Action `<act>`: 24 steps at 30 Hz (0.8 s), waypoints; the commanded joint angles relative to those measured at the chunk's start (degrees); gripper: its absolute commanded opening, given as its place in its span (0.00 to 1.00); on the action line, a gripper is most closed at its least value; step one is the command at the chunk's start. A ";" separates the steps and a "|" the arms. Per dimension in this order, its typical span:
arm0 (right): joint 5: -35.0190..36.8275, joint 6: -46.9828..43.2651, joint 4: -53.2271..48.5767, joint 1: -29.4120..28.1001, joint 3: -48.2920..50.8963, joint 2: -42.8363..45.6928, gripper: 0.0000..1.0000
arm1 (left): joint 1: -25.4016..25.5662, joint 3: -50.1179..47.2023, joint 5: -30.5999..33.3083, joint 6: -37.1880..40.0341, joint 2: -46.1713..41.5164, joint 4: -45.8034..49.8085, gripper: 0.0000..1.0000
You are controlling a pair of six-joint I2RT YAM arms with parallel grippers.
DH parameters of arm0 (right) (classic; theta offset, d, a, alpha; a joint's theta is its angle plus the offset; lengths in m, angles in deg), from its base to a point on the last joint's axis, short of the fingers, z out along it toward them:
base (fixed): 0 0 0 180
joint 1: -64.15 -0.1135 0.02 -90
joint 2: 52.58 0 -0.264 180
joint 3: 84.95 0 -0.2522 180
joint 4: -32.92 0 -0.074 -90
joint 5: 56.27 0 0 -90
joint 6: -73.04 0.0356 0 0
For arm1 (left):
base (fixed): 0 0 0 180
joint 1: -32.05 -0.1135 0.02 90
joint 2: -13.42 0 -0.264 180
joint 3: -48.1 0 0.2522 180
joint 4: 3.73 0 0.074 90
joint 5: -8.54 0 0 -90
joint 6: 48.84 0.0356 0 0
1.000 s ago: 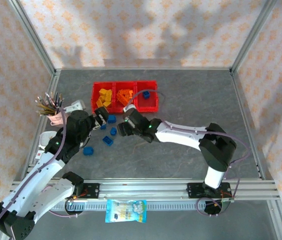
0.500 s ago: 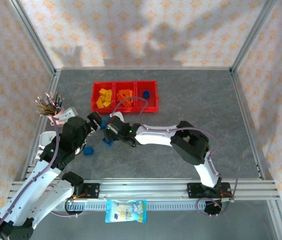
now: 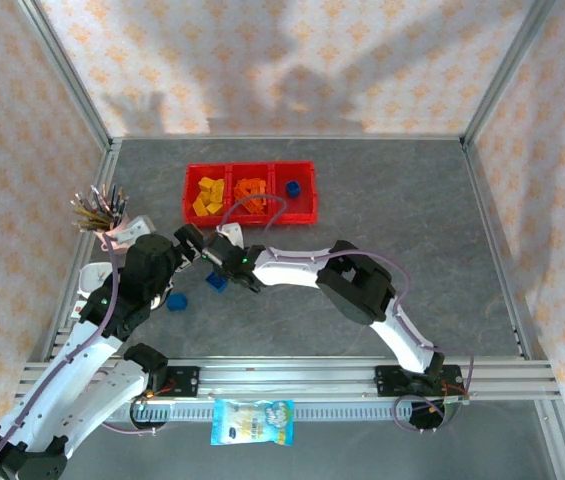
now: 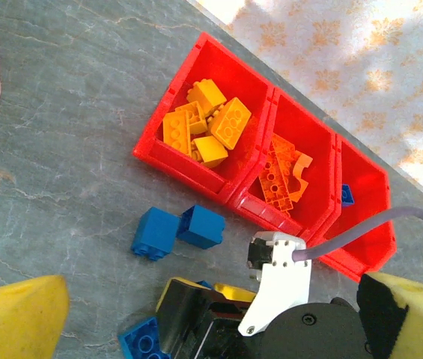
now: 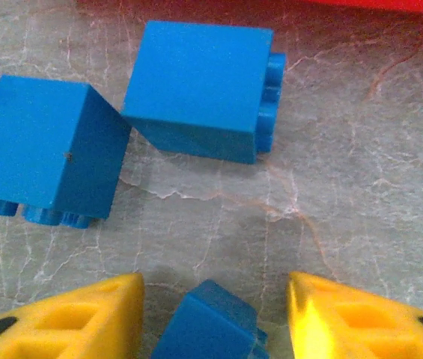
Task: Sort the legos into containers by color
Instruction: Pick up the lego from the center of the table, then place the lego in the container.
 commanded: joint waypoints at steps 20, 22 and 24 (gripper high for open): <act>4.63 -1.40 1.04 5.72 15.32 24.43 0.19 | -0.55 1.59 -7.89 3.64 5.31 -6.70 0.99; 5.51 -2.21 0.59 7.89 16.24 26.03 0.19 | -0.54 1.59 -8.55 4.17 6.50 -8.54 1.00; 5.15 -3.24 0.75 10.84 16.76 26.91 0.19 | -0.54 1.83 -9.51 4.78 7.87 -10.59 0.99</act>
